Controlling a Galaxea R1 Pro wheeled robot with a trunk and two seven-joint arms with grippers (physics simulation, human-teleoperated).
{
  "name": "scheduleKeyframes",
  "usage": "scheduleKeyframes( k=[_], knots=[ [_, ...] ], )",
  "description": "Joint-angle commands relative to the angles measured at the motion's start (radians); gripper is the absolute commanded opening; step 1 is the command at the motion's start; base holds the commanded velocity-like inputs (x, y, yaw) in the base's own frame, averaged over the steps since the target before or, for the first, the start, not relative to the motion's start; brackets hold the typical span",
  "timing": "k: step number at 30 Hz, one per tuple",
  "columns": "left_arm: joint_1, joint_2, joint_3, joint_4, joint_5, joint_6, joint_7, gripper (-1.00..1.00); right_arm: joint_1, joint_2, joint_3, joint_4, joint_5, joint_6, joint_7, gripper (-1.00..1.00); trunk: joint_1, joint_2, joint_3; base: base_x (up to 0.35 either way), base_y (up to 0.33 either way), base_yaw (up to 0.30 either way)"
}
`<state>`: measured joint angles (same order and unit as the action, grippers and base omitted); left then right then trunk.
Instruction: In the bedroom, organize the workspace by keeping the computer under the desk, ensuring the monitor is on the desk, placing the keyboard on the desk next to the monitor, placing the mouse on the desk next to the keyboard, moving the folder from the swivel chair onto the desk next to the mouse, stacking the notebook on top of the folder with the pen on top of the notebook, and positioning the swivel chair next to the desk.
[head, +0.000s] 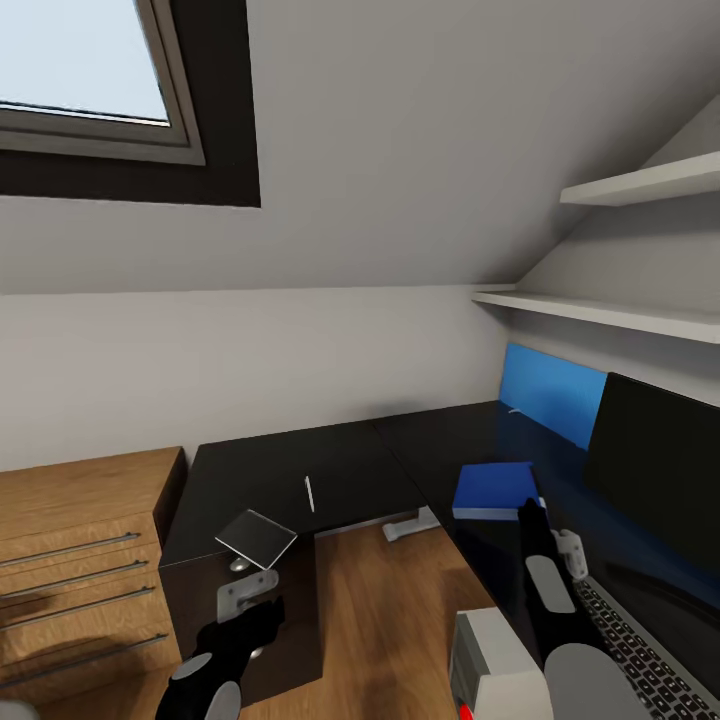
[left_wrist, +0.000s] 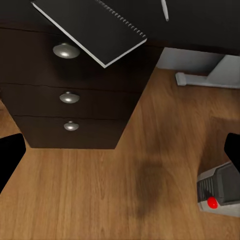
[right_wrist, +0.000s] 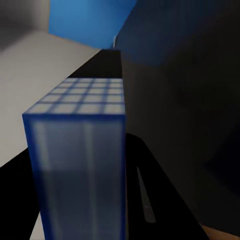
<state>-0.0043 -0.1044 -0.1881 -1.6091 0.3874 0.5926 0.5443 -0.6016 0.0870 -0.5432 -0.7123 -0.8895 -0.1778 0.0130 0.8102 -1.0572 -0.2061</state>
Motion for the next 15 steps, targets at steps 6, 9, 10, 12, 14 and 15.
scheduleKeyframes(
  k=[6, 9, 10, 12, 14, 15],
  knots=[
    [0.005, 0.0, -0.001, -0.007, 0.009, 0.001, 0.009, 1.0, 0.0, 0.002, -0.002, 0.0, -0.011, -0.006, 0.0, -1.0, 0.0, -0.001, -0.001, 0.055, 0.0, 0.0],
    [0.006, 0.0, -0.001, -0.008, 0.009, 0.001, 0.009, 1.0, -0.001, 0.003, -0.003, 0.002, -0.012, -0.006, -0.001, -1.0, 0.0, -0.001, -0.001, 0.254, 0.0, 0.0],
    [0.006, 0.0, -0.001, -0.008, 0.009, 0.001, 0.009, 1.0, 0.0, 0.003, -0.003, 0.002, -0.012, -0.006, 0.0, -1.0, 0.0, -0.001, -0.001, 0.291, 0.0, 0.0],
    [0.006, 0.0, -0.001, -0.008, 0.009, 0.001, 0.009, 1.0, 0.0, 0.003, -0.004, 0.004, -0.013, -0.006, 0.0, -1.0, 0.0, -0.001, -0.001, 0.297, 0.0, 0.0],
    [0.006, 0.0, -0.001, -0.008, 0.009, 0.001, 0.009, 1.0, -0.001, 0.002, -0.004, 0.006, -0.013, -0.006, 0.001, -1.0, 0.0, -0.001, -0.001, 0.288, 0.0, 0.0],
    [0.006, 0.0, -0.001, -0.008, 0.009, 0.001, 0.009, 1.0, -0.001, 0.001, -0.003, 0.007, -0.012, -0.006, 0.001, -1.0, 0.0, -0.001, -0.001, 0.27, 0.0, 0.0]
  ],
)
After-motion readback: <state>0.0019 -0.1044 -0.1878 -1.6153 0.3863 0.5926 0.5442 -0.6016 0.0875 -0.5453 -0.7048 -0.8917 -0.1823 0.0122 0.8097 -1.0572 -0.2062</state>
